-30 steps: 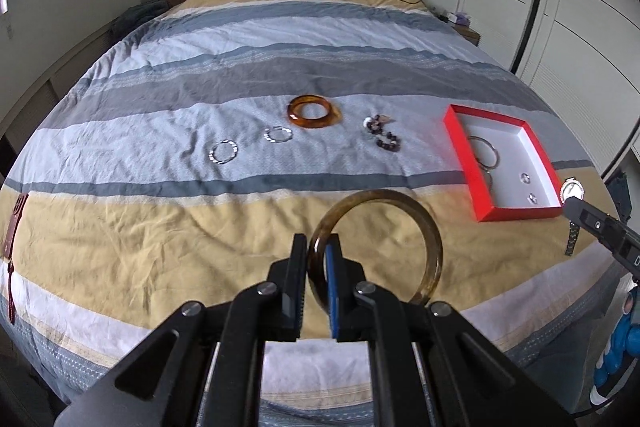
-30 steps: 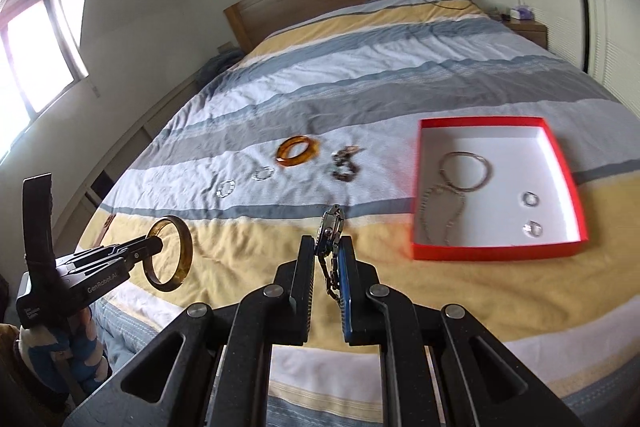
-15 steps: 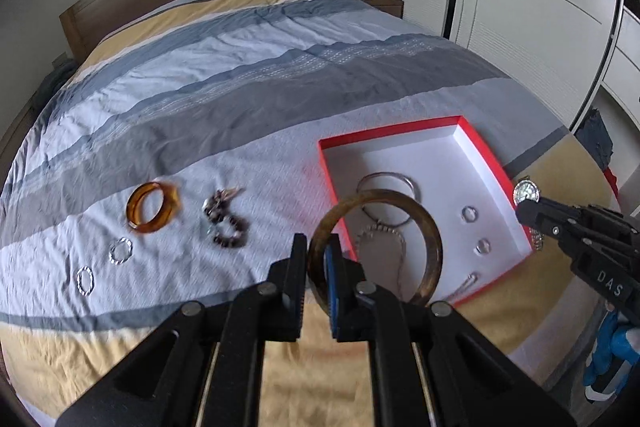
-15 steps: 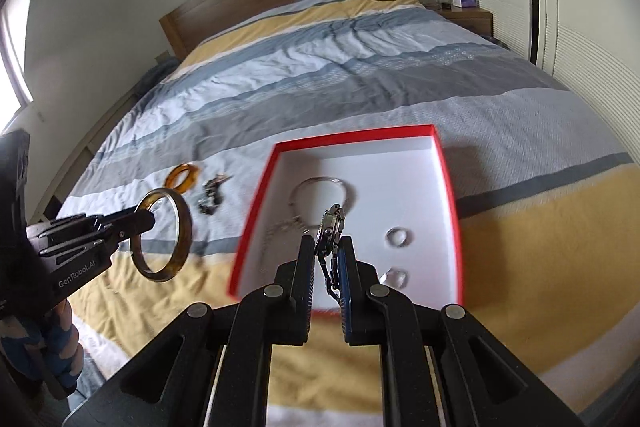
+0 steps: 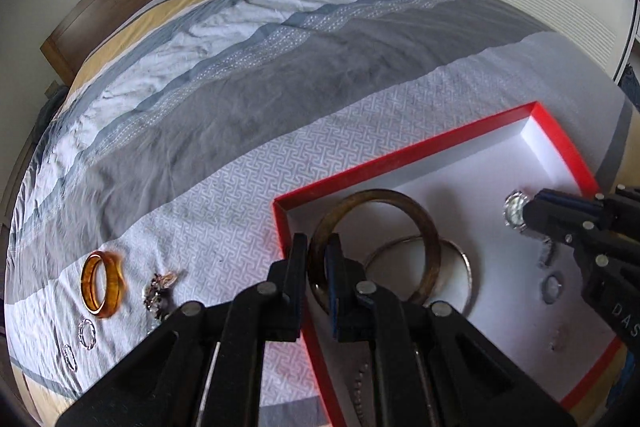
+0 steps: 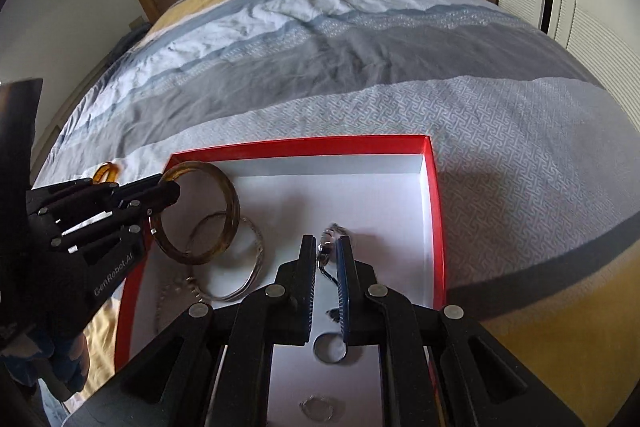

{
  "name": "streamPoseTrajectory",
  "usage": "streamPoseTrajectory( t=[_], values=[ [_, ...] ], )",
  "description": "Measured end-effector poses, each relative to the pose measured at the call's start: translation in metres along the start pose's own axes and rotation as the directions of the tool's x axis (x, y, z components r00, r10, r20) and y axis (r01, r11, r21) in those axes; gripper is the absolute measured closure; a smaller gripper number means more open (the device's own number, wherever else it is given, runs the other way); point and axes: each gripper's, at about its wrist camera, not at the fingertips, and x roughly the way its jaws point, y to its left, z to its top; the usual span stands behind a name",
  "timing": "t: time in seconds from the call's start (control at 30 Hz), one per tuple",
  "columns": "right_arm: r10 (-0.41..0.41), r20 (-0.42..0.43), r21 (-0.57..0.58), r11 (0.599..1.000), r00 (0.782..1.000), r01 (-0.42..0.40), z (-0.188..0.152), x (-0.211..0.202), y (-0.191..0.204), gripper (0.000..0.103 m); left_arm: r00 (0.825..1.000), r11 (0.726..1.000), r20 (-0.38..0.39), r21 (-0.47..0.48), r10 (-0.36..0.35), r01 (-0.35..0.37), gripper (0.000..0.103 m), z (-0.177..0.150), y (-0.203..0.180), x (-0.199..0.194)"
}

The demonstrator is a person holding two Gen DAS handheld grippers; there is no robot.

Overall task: Organize jewelry
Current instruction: 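Lower the bangle and watch into the red box and open both tools, then lift both open tools away from the red box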

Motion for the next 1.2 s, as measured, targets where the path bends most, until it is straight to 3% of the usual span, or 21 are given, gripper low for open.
streamPoseTrajectory(
  t=[0.17, 0.33, 0.4, 0.5, 0.53, 0.83, 1.0, 1.2],
  values=[
    [-0.006, -0.026, -0.018, 1.0, 1.0, 0.005, 0.001, 0.011, 0.0, 0.095, 0.999, 0.998, 0.006, 0.045, 0.04, -0.041, 0.093, -0.002, -0.01, 0.008],
    [-0.004, -0.025, -0.005, 1.0, 1.0, 0.004, 0.0, 0.011, -0.001, 0.093, 0.999, 1.0, -0.031, 0.026, -0.012, 0.012, 0.092, -0.004, -0.008, 0.012],
    [-0.006, -0.022, -0.003, 1.0, 1.0, 0.006, -0.001, 0.008, 0.0, 0.087, 0.999, 0.999, -0.031, 0.018, -0.03, 0.03, 0.092, -0.005, -0.006, 0.009],
    [-0.009, -0.014, 0.004, 1.0, 1.0, 0.009, -0.004, -0.002, 0.0, 0.078, 0.998, 0.998, -0.027, 0.008, -0.054, 0.054, 0.083, -0.003, -0.003, -0.001],
    [-0.012, -0.01, 0.005, 1.0, 1.0, 0.012, -0.005, -0.007, 0.0, 0.077, 0.999, 0.999, -0.016, 0.004, -0.047, 0.047, 0.075, -0.003, -0.002, -0.007],
    [-0.03, 0.04, 0.022, 0.999, 0.999, 0.029, -0.027, -0.074, 0.013, 0.069, 0.994, 0.997, 0.088, -0.046, -0.064, 0.068, 0.071, -0.016, 0.02, -0.098],
    [-0.011, 0.11, -0.01, 1.0, 0.994, 0.012, -0.045, -0.133, 0.046, 0.055, 0.99, 0.995, 0.139, -0.094, -0.024, 0.038, 0.071, -0.052, 0.038, -0.165],
    [0.015, 0.172, -0.036, 0.999, 0.985, -0.009, -0.073, -0.193, 0.088, 0.05, 0.984, 0.987, 0.171, -0.158, 0.042, -0.015, 0.07, -0.109, 0.061, -0.232]
  ],
)
